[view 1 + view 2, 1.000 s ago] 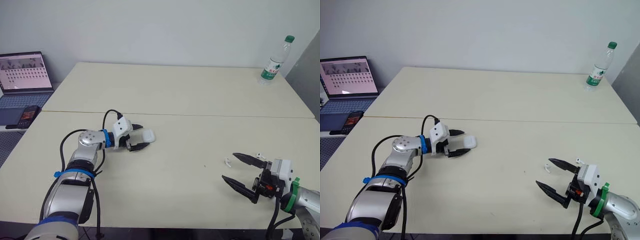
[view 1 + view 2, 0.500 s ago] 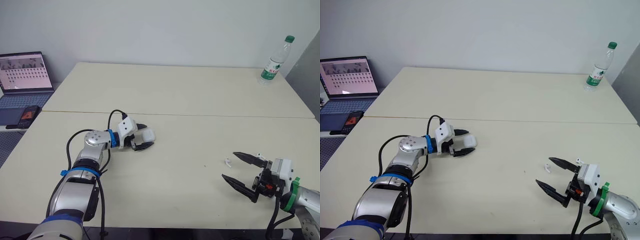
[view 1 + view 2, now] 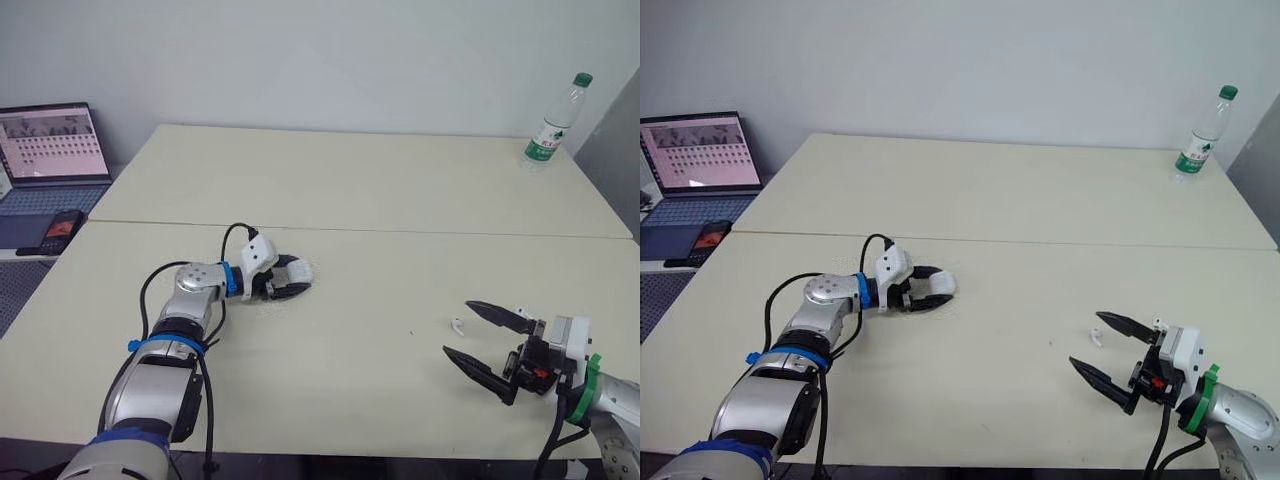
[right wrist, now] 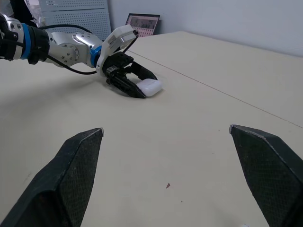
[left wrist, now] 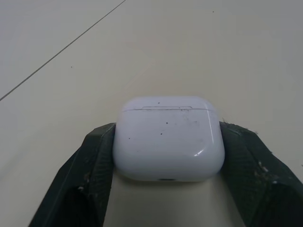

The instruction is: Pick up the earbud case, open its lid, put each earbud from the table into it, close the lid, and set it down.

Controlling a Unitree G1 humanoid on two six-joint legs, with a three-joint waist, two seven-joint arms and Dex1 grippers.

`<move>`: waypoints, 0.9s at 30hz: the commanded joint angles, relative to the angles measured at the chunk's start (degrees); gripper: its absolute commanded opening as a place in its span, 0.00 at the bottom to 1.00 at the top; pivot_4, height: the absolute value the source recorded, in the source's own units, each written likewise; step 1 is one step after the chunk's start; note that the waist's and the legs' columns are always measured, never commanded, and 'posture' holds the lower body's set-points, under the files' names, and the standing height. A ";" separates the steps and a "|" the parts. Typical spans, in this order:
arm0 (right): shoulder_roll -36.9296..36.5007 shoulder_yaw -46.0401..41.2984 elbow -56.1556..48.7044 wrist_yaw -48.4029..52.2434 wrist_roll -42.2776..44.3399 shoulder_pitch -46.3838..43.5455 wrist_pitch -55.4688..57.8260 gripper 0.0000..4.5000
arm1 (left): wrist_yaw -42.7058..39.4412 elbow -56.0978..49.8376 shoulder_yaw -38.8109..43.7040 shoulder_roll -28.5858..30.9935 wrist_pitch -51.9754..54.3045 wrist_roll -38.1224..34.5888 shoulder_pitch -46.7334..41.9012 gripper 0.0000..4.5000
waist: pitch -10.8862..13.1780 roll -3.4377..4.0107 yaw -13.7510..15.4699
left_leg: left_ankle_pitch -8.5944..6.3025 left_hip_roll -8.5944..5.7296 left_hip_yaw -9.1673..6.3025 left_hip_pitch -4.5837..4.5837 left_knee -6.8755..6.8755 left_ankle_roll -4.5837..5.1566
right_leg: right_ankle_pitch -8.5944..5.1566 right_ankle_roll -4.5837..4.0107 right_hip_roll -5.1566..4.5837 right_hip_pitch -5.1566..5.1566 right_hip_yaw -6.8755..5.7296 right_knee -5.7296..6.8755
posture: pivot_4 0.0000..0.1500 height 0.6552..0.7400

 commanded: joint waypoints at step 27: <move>-1.78 -3.06 -14.23 -42.89 35.52 -19.87 37.41 1.00 | 17.08 -42.68 1.24 -18.03 6.04 -8.60 7.93 0.62 | 0.00 0.01 -0.26 | 0.01 0.03 -0.09 -0.09 0.00 -0.01 | 0.02 -0.01 -0.02 -0.02 0.26 0.00 | 1.00 0.95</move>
